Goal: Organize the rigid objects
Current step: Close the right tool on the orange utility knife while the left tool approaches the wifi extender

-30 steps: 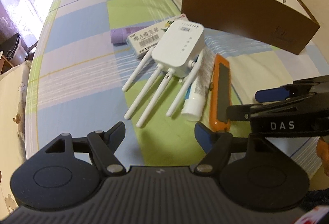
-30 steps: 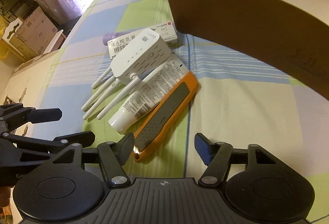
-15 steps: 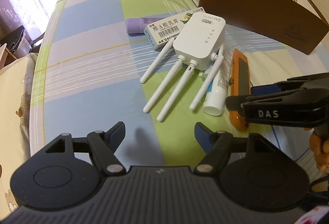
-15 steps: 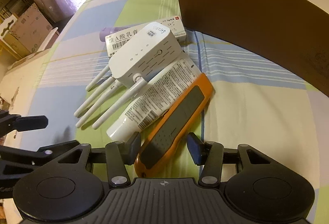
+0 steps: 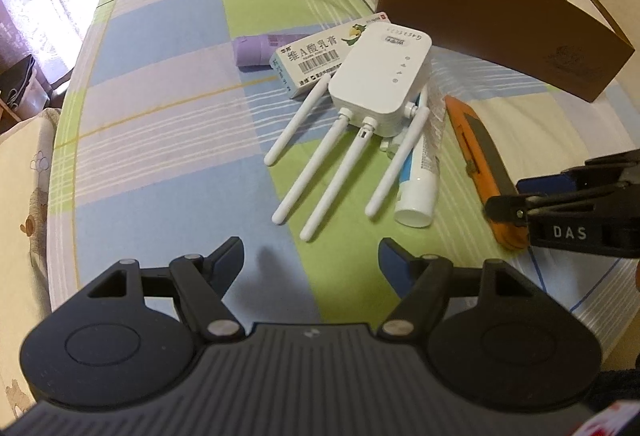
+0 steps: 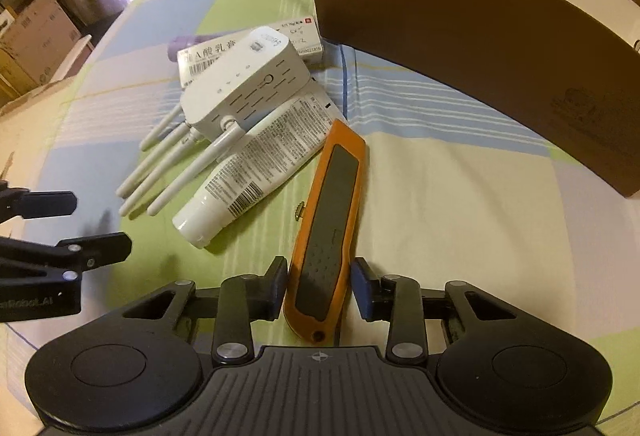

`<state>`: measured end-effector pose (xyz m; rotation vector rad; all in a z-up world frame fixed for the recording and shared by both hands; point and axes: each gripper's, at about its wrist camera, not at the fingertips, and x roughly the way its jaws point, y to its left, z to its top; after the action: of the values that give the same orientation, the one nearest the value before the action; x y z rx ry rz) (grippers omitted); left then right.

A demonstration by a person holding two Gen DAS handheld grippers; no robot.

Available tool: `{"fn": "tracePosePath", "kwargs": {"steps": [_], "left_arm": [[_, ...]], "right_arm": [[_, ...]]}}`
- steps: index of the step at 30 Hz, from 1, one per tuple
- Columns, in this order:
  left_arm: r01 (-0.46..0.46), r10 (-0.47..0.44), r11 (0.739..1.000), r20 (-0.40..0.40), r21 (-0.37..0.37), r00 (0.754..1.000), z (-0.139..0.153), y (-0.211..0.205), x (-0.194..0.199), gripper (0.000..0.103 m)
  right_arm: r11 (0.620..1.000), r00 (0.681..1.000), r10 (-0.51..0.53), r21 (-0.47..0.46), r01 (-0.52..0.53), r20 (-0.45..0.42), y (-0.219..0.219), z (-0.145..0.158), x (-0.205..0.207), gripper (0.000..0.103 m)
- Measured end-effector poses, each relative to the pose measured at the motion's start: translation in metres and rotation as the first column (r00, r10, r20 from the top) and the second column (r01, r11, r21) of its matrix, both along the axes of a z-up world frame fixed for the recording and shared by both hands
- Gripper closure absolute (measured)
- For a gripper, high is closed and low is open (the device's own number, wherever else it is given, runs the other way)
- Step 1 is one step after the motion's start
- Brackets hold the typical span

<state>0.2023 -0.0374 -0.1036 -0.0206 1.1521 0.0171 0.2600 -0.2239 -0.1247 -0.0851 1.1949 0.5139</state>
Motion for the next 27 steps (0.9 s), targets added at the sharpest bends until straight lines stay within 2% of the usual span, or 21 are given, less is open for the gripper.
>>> {"fn": "tracePosePath", "kwargs": {"steps": [4, 11, 15, 19, 23, 27], "left_arm": [[0.013, -0.013, 1.000, 0.000, -0.004, 1.000, -0.001, -0.002, 0.003, 0.032], [0.027, -0.027, 1.000, -0.001, -0.004, 1.000, -0.002, -0.001, 0.004, 0.032], [0.034, -0.034, 0.999, -0.002, -0.005, 0.999, -0.002, -0.001, 0.006, 0.032], [0.051, -0.051, 0.999, 0.004, -0.007, 0.999, -0.002, -0.004, 0.009, 0.032], [0.074, -0.074, 0.997, 0.015, -0.013, 0.997, -0.001, -0.005, 0.014, 0.032], [0.103, -0.103, 0.995, 0.033, -0.015, 0.994, 0.001, -0.006, 0.020, 0.032]], "right_arm": [[0.999, 1.000, -0.023, 0.028, 0.022, 0.012, 0.000, -0.001, 0.003, 0.071], [0.999, 0.998, -0.050, 0.016, 0.050, 0.043, 0.008, -0.009, 0.011, 0.071], [1.000, 0.997, -0.029, -0.004, 0.029, 0.075, 0.012, -0.010, 0.008, 0.071], [1.000, 0.997, -0.008, -0.009, 0.009, 0.071, 0.008, -0.007, 0.007, 0.075], [0.998, 0.991, 0.036, -0.054, -0.029, 0.130, 0.003, 0.001, -0.002, 0.075], [0.998, 0.984, -0.010, -0.055, 0.020, 0.178, -0.016, 0.008, -0.003, 0.075]]}}
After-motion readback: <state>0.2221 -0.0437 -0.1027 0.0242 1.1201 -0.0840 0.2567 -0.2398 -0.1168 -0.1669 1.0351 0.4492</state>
